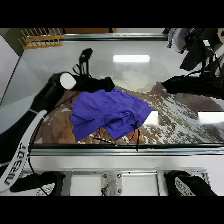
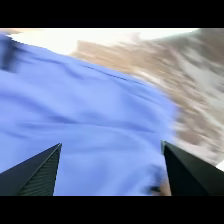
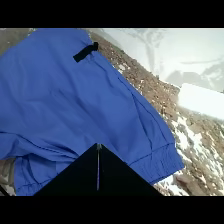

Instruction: Fold the clothes and pants, and hang the long-sleeved shirts on hangers.

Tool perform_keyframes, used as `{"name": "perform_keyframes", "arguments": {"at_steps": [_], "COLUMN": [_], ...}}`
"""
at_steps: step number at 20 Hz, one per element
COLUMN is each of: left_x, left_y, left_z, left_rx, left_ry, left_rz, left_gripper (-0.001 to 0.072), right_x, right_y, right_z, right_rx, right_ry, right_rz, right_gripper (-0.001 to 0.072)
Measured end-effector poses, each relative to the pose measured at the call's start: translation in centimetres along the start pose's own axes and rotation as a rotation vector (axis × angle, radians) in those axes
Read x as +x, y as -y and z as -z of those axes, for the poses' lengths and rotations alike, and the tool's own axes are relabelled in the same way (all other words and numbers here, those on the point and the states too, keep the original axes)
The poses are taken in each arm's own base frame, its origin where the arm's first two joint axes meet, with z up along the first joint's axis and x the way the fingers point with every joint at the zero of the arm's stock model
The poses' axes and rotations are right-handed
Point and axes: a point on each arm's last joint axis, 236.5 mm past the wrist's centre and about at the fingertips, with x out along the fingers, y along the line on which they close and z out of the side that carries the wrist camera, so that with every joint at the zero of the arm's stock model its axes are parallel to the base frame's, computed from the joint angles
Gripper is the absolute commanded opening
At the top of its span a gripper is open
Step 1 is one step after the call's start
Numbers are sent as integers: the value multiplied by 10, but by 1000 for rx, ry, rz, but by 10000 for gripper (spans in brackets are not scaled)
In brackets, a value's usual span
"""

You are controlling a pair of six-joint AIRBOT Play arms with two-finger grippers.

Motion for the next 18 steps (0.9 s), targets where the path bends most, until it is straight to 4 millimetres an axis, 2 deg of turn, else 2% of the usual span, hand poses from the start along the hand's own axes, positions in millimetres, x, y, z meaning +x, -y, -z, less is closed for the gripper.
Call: {"name": "perform_keyframes", "arguments": {"at_steps": [4, 6, 8, 10, 12, 15, 18], "left_x": [9, 21, 38, 57, 76, 99, 118], "left_y": [-104, -148, -183, -204, -217, -224, -221], "left_z": [-26, -30, -32, -33, -29, -16, 3], "left_rx": [-71, -103, -126, -125, -119, -117, -114], "left_ry": [-75, -113, -147, -177, -213, -264, -314], "left_rz": [-109, -137, -152, -148, -138, -122, -109], "left_gripper": [705, 705, 705, 705, 705, 705, 705], "right_x": [0, 0, 0, 0, 0, 1, 3], "right_y": [-3, -4, -6, -8, -9, -9, -8], "right_z": [0, 3, 6, 10, 14, 17, 19], "right_rx": [5, 6, 7, 7, 10, 12, 17], "right_ry": [1, -11, -27, -45, -57, -71, -82], "right_rz": [-11, -16, -25, -33, -38, -43, -46], "right_gripper": [18, 18, 18, 18, 18, 18, 18]}}
